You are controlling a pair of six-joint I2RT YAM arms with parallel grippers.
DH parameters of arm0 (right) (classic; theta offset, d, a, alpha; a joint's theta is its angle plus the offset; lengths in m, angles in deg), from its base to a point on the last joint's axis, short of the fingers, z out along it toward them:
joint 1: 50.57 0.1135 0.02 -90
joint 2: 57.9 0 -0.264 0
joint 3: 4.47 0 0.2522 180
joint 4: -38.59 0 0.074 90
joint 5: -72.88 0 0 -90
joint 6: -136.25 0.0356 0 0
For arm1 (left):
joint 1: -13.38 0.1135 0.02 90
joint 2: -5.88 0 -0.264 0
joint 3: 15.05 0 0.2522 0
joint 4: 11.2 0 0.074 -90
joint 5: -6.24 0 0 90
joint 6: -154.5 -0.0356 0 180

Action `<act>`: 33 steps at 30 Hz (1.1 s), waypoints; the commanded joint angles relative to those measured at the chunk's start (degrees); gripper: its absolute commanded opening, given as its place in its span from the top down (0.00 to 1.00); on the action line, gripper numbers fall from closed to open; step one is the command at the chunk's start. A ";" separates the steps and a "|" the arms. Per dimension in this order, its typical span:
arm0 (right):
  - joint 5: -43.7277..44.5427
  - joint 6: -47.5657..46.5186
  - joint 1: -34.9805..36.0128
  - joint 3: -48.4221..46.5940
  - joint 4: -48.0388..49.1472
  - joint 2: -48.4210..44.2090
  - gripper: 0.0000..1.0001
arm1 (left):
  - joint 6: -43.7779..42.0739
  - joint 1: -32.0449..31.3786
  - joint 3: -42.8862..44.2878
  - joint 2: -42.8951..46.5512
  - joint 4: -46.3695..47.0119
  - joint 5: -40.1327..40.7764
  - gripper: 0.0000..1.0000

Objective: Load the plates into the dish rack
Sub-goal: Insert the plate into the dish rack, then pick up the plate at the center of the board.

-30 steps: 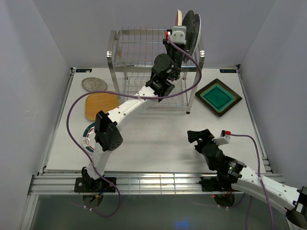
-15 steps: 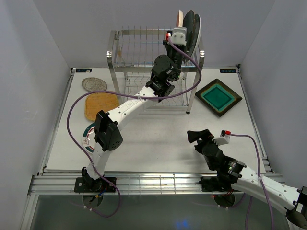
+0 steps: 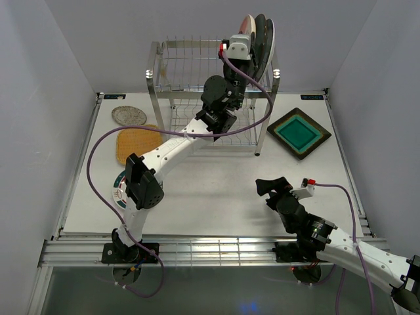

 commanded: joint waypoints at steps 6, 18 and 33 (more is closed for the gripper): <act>0.99 -1.42 0.29 -0.48 1.30 -0.41 0.02 | -0.40 -0.04 -7.95 12.41 1.36 -0.09 0.55; -1.03 -4.24 0.20 -2.07 -0.63 -1.30 0.02 | -4.96 0.05 -42.13 39.39 8.39 -1.68 0.41; -5.77 -12.94 0.20 -4.79 -0.37 0.99 0.02 | -13.24 0.23 -81.15 77.89 -4.69 -10.63 0.22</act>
